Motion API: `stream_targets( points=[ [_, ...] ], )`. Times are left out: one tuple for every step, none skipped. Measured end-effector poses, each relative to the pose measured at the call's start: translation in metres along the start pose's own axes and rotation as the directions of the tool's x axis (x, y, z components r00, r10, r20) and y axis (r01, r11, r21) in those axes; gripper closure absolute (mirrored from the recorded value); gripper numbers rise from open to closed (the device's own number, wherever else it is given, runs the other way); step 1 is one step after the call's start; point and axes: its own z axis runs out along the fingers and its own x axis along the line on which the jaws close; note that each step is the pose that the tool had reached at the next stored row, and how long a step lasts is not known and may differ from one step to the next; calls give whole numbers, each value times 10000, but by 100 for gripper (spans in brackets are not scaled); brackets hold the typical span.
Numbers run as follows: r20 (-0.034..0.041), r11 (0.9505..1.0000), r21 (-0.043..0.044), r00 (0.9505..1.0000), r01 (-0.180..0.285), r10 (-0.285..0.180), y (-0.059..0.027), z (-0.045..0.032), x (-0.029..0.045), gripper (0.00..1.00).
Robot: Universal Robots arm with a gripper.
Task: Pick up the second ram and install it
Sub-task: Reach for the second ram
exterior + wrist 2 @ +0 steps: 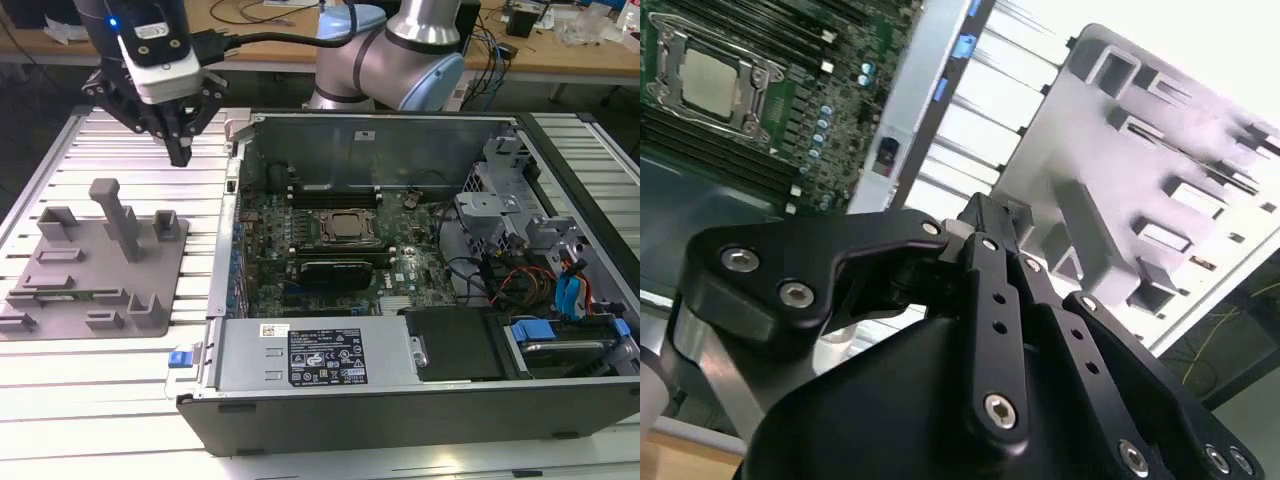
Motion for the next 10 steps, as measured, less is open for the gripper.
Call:
stream_targets(
  points=[
    [-1,10000,0,10000,-1,1,-8,1,50,92],
    [0,10000,0,10000,-1,1,-23,1,99,92],
    [-1,10000,0,10000,0,0,-30,1,119,92],
    [0,10000,0,10000,0,0,-38,2,142,92],
    [0,10000,0,10000,0,0,-57,4,184,92],
    [0,10000,0,10000,-1,1,-77,6,224,92],
    [0,10000,0,10000,0,0,-96,8,261,92],
    [0,10000,0,10000,0,0,-106,10,284,92],
    [0,10000,0,10000,0,0,-113,12,304,92],
    [0,10000,1,10000,-1,1,-124,17,368,92]
  ],
)
